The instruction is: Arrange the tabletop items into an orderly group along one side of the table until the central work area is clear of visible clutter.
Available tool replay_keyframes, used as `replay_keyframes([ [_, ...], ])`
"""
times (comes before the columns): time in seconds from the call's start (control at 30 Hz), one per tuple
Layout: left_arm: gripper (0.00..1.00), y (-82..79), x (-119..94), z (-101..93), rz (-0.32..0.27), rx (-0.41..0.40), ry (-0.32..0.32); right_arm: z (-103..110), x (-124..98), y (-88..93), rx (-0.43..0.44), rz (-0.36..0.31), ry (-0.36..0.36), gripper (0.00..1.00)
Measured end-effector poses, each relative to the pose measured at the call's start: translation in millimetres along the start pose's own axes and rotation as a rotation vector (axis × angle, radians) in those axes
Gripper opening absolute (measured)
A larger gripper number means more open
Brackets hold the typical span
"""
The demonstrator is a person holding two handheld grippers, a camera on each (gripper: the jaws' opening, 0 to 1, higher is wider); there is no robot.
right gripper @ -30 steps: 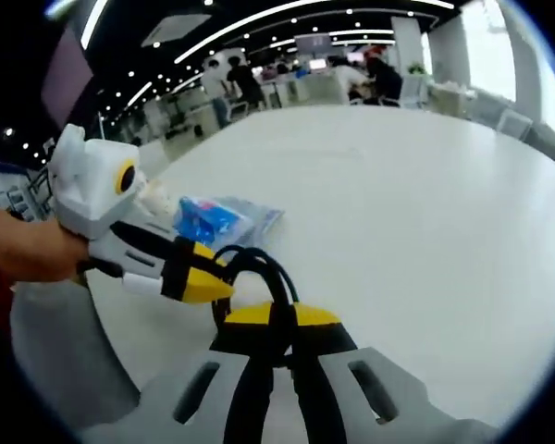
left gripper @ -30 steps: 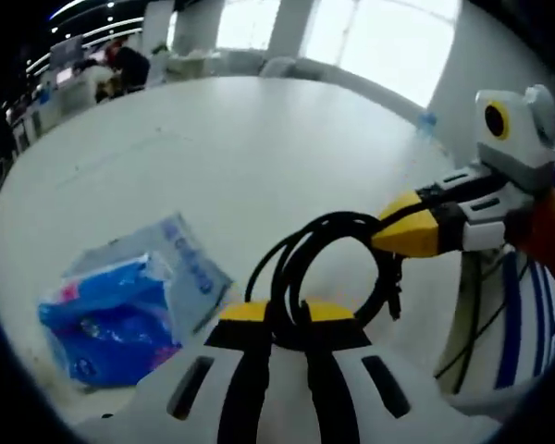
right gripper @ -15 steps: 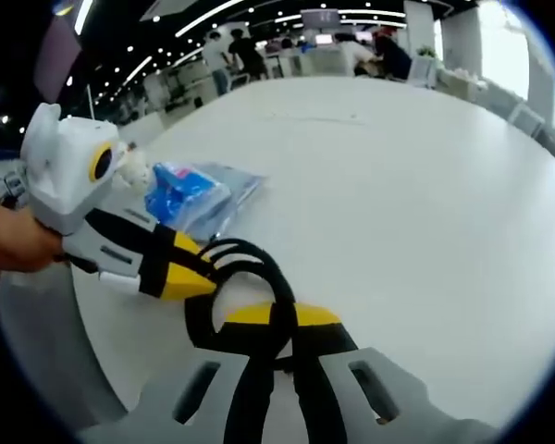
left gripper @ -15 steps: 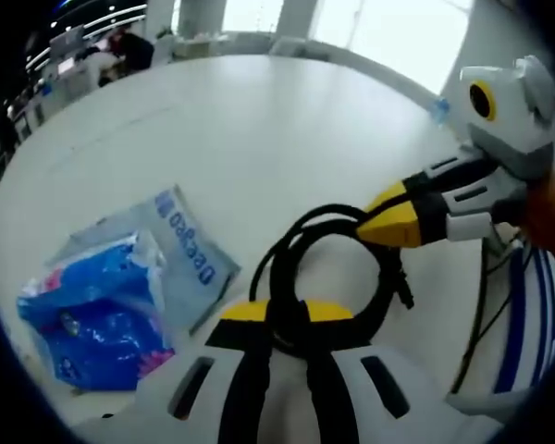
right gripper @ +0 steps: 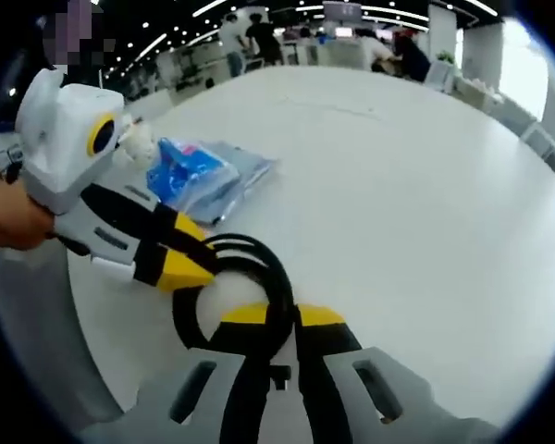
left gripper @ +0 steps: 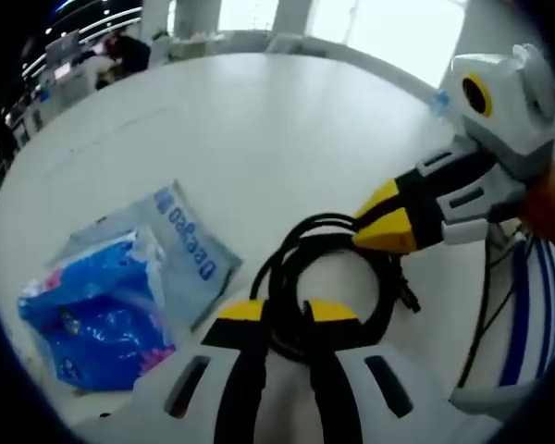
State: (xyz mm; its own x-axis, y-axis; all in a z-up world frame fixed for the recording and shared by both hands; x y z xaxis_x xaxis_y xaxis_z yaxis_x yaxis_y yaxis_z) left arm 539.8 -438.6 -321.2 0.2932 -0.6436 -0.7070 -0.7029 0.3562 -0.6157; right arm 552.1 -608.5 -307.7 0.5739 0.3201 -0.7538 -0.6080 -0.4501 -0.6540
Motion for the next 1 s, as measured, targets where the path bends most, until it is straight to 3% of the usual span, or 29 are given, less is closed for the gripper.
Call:
replay_keyframes([
  [0.3, 0.19, -2.2, -9, -1.5, -0.024, 0.016, -0.015, -2, -5, -4.6, -0.008, -0.026, 0.023, 0.08],
  [0.47, 0.19, -3.2, -15, -1.9, -0.034, 0.026, -0.014, -1, -11, -11.6, -0.034, -0.071, 0.037, 0.02],
  [0.87, 0.18, -7.2, -33, -8.7, -0.125, 0.054, 0.005, 4, -30, -37.9, -0.042, -0.147, 0.063, 0.04],
  [1.0, 0.2, -6.4, -38, -5.7, -0.142, 0.055, 0.003, 4, -34, -39.1, -0.038, -0.15, 0.074, 0.07],
])
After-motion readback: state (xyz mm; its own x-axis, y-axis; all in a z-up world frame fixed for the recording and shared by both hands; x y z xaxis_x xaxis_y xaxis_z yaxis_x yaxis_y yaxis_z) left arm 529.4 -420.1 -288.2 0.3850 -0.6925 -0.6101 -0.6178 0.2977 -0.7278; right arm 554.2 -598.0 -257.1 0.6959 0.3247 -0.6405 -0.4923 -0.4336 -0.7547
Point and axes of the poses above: the point that each gripper's makers call its tool centre point, and the gripper's own axes: x roughly forward along the fingers, z roughly to its left, y roughly out of its underside, the point moved 10 cm from there along -x, roughly backward along the fingers, and after that the axes turned 13 degrees about y, right-handed, at the moved point
